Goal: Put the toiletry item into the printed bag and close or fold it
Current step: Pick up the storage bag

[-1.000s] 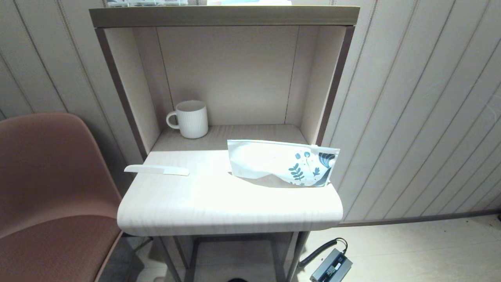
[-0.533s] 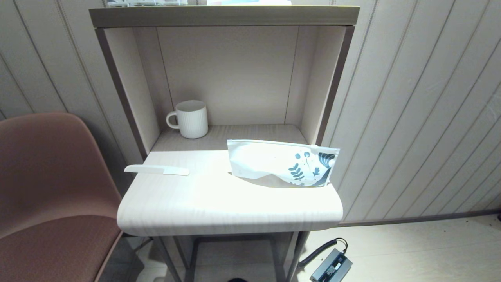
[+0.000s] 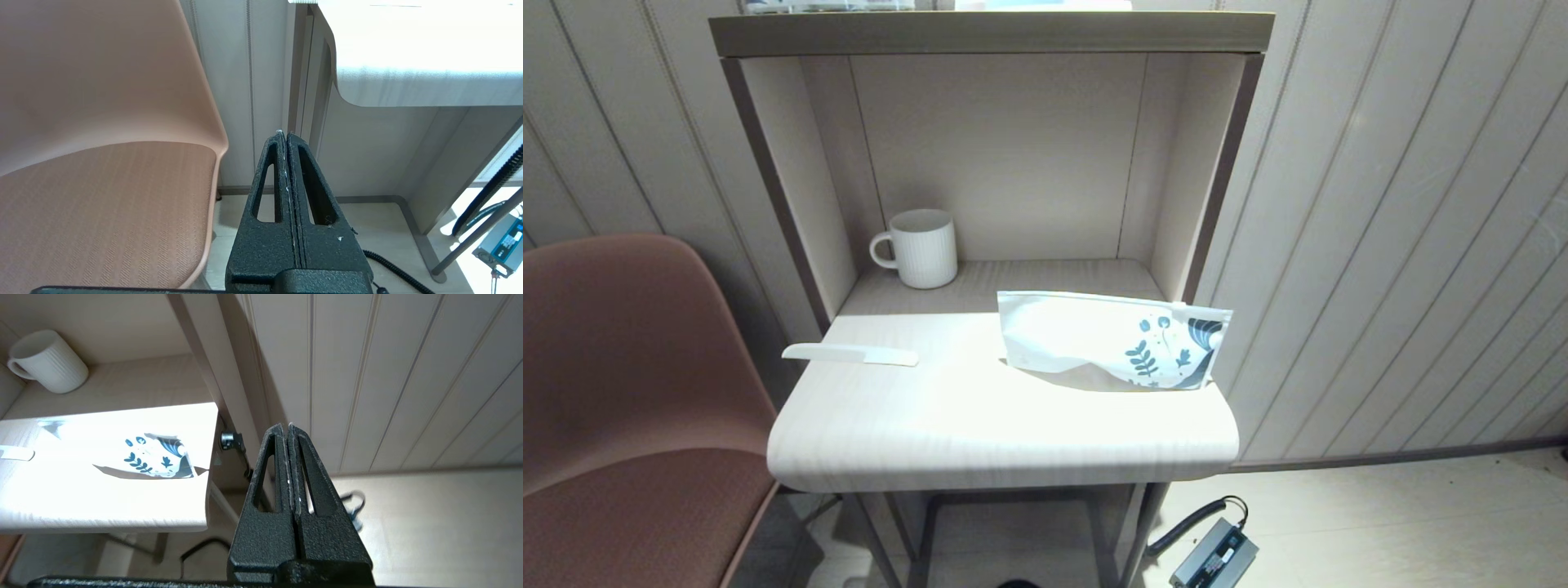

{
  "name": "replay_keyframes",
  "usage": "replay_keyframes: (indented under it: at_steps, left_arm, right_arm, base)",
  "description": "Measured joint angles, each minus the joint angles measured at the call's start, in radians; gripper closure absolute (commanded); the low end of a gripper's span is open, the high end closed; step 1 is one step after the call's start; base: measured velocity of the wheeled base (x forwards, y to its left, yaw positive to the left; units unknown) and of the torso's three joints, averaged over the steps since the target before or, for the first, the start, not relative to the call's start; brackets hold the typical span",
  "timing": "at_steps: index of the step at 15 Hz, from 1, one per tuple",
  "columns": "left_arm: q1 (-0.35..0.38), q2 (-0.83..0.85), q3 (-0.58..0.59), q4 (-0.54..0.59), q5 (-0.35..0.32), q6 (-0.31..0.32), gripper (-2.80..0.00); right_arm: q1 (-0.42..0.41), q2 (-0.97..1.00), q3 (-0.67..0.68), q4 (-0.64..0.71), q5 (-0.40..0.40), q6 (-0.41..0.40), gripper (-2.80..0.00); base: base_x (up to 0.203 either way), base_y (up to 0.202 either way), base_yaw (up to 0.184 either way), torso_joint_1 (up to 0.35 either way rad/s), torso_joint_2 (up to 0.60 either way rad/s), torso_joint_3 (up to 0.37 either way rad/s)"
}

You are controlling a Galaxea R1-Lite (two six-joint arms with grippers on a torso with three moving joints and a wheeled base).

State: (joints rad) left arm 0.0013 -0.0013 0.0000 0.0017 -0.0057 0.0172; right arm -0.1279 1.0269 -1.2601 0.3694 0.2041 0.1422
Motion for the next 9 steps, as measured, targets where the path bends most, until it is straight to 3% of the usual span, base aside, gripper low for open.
replay_keyframes:
  at_steps: [2,4,6,9]
  left_arm:
    - [0.000,0.000,0.000,0.000,0.000,0.006,0.00]
    - [0.000,0.000,0.000,0.000,-0.002,0.007,0.00]
    - [0.000,0.000,0.000,0.000,-0.002,0.007,0.00]
    - [0.000,0.000,0.000,0.004,-0.002,0.011,0.00]
  right_arm:
    - [-0.125,0.120,-0.142,0.115,0.192,-0.006,0.00]
    - [-0.239,0.221,-0.254,0.250,0.447,-0.061,0.00]
    - [-0.306,0.316,-0.325,0.426,0.683,-0.198,0.00]
    - [-0.332,0.401,-0.297,0.599,0.848,-0.462,0.00]
  base:
    - [0.000,0.000,0.000,0.000,0.00,0.000]
    - [0.000,0.000,0.000,0.000,0.00,0.000]
    - [0.000,0.000,0.000,0.000,0.00,0.000]
    - [0.000,0.000,0.000,0.000,0.00,0.000]
